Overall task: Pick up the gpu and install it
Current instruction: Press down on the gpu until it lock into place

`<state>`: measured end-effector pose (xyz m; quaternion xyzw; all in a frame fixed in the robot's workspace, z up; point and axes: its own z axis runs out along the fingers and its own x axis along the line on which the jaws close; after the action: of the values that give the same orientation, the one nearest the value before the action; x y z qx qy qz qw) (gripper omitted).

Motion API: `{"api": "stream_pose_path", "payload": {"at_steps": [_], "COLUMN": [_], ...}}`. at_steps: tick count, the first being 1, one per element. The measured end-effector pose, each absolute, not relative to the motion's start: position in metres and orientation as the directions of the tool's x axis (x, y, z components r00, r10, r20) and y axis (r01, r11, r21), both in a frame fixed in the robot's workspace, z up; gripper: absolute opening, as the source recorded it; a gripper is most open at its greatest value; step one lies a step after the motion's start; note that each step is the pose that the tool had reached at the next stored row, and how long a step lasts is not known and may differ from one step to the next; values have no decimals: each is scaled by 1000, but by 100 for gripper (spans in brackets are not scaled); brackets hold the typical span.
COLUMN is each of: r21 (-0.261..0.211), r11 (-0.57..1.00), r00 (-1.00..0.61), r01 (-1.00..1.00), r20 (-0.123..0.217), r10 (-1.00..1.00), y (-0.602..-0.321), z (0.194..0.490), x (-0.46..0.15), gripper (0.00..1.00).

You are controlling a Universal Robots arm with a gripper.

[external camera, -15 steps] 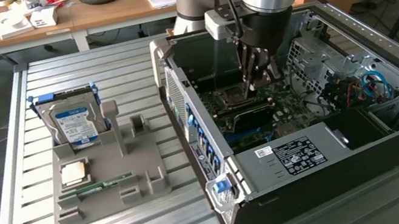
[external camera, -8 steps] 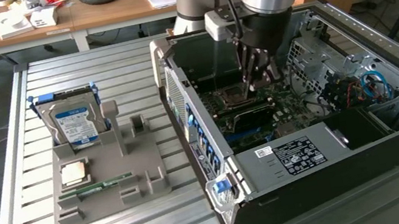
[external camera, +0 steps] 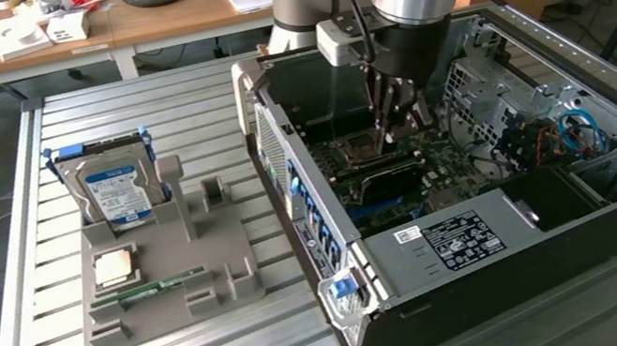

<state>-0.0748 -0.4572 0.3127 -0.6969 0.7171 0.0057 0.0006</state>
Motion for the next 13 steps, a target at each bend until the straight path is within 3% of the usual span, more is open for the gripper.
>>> {"api": "stream_pose_path", "payload": {"at_steps": [13], "r21": [7], "r11": [29], "r00": [-29], "r01": [-1000], "r20": [-9], "r10": [-1000], "y": [-457], "z": [310], "x": [-75], "gripper": [11]}}
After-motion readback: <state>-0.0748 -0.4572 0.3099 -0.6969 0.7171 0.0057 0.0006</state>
